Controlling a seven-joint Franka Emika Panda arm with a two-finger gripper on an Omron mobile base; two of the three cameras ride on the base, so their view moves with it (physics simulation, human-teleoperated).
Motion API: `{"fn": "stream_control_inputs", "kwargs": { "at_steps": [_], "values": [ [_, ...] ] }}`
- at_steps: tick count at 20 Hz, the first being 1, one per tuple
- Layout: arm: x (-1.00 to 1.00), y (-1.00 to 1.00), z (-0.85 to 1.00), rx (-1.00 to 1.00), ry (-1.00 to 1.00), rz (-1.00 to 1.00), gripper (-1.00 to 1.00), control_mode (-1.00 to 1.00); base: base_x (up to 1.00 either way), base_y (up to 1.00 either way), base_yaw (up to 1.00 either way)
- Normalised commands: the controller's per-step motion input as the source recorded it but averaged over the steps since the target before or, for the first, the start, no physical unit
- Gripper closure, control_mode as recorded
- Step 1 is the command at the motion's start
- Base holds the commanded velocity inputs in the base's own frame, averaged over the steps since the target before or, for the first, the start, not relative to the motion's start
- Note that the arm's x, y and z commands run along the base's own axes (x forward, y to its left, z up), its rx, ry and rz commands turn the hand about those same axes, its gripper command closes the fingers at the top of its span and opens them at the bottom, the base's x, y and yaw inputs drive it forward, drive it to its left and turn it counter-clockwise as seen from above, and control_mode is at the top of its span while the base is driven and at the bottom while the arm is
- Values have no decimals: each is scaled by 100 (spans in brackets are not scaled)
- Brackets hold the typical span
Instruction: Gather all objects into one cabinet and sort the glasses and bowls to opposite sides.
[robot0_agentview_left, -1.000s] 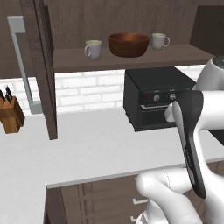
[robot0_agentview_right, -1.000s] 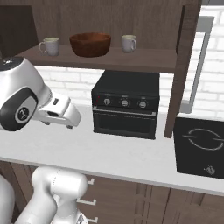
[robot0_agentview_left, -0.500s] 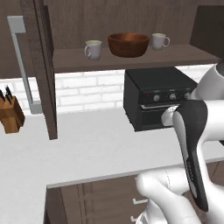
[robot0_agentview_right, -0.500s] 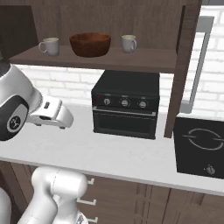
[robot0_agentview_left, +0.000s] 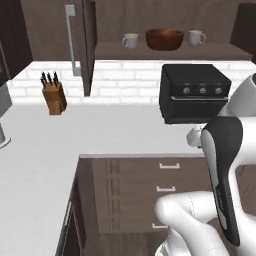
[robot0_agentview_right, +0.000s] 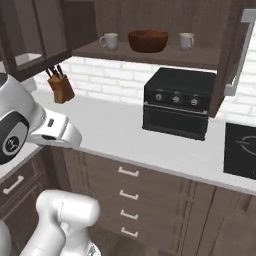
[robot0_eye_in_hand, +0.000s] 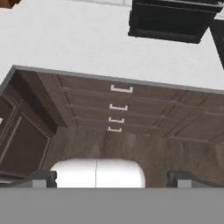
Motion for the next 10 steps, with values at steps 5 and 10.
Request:
{"fn": "stream_control_inputs", "kwargs": {
  "at_steps": [5, 10],
  "values": [
    [0, 0, 0, 0, 0, 0, -100, 100, -26, -10, 80],
    [0, 0, 0, 0, 0, 0, -100, 100, 0, -1, 100]
  ]
}}
